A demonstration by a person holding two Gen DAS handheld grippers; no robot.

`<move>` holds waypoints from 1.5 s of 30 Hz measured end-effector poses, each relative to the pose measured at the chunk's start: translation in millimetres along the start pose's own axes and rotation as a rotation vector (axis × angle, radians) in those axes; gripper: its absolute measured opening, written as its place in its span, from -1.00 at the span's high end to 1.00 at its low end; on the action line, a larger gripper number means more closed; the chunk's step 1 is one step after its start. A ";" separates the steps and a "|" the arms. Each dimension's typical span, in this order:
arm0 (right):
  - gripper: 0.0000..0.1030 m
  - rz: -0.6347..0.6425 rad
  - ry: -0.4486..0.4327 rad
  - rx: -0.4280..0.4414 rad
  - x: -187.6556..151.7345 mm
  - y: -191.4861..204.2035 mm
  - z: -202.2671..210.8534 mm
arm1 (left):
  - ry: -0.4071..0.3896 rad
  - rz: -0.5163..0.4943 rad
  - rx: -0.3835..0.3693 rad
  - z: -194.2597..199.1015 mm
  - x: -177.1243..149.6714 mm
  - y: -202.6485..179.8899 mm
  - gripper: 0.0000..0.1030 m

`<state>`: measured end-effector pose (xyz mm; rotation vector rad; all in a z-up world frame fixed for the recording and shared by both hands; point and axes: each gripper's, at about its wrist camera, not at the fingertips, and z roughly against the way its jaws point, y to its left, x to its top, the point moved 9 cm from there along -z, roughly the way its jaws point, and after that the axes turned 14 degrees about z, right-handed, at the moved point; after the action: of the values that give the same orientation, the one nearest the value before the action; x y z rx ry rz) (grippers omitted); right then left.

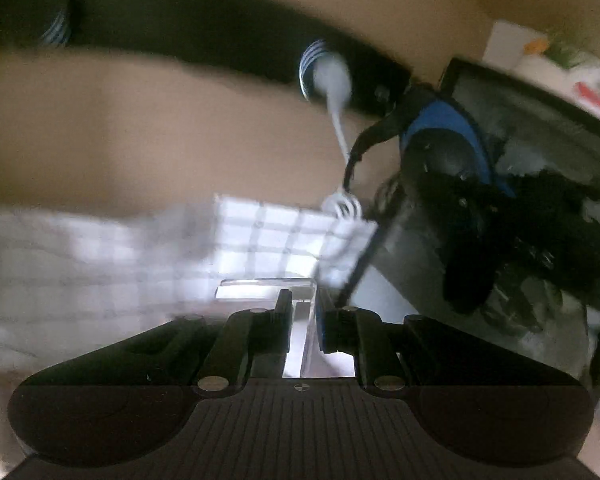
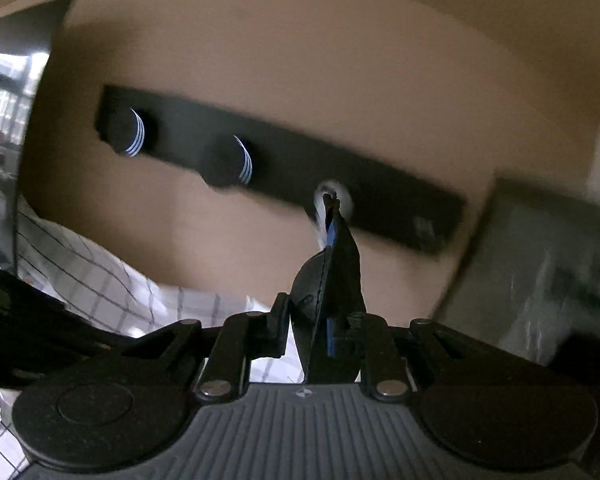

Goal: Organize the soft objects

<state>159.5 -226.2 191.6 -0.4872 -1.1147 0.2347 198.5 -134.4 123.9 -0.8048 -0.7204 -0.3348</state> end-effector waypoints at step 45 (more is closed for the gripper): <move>-0.39 -0.103 0.258 0.304 -161.6 161.5 42.2 | -0.166 0.450 0.545 212.0 -97.5 271.6 0.66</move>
<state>61.6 -142.1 -1.6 -0.1818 -0.8308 0.2384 175.5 204.7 11.4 -0.4541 -0.7163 0.3302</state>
